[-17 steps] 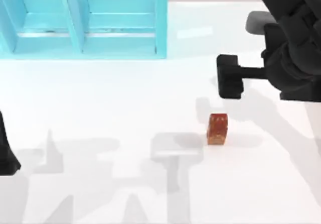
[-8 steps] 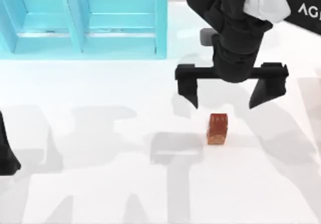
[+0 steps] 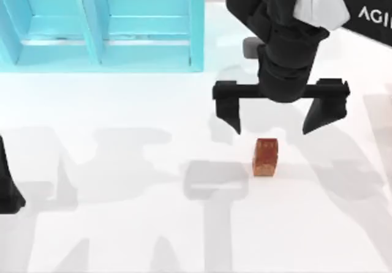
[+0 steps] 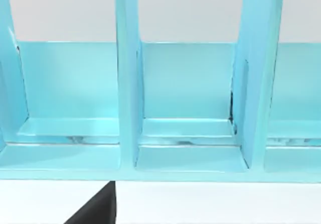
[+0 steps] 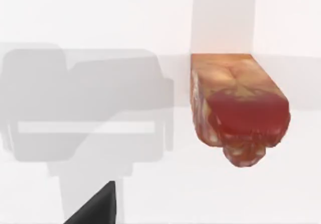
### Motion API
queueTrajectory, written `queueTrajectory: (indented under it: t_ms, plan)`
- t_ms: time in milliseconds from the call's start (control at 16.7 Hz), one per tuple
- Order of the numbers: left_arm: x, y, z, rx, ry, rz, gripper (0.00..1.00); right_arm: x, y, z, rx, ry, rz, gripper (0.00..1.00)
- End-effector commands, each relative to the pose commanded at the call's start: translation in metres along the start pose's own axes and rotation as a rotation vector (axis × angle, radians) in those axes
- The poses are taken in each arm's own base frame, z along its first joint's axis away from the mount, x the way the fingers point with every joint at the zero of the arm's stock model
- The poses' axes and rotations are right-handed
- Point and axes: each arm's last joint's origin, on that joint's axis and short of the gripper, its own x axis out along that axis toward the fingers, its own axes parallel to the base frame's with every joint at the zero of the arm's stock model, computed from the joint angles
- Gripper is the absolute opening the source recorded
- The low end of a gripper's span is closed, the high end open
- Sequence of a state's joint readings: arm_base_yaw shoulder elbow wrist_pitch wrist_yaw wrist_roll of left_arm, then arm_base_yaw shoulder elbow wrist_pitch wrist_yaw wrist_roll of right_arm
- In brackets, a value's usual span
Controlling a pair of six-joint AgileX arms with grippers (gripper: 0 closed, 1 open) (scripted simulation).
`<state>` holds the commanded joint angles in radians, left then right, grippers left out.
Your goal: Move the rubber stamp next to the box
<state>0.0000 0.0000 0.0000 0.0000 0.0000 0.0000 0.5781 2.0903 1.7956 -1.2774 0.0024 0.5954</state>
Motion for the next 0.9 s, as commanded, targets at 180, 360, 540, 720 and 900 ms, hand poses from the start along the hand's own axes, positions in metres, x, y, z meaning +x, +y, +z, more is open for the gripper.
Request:
queueTrajectory:
  t_ms: [180,360,540,720,900]
  plan:
    - [0.000,0.000,0.000,0.000,0.000,0.000,1.00,0.029,0.001,0.002,0.001,0.001,-0.001,1.00]
    - [0.000,0.000,0.000,0.000,0.000,0.000,1.00,0.068,0.002,0.003,0.000,-0.011,0.008,1.00]
    - [0.000,0.000,0.000,0.000,0.000,0.000,1.00,0.093,0.000,0.000,0.001,-0.002,0.002,1.00]
    - [0.000,0.000,0.000,0.000,0.000,0.000,1.00,0.095,0.000,0.000,0.001,-0.001,0.001,1.00]
    - [0.000,0.000,0.000,0.000,0.000,0.000,1.00,0.095,0.000,0.000,0.001,-0.001,0.001,0.85]
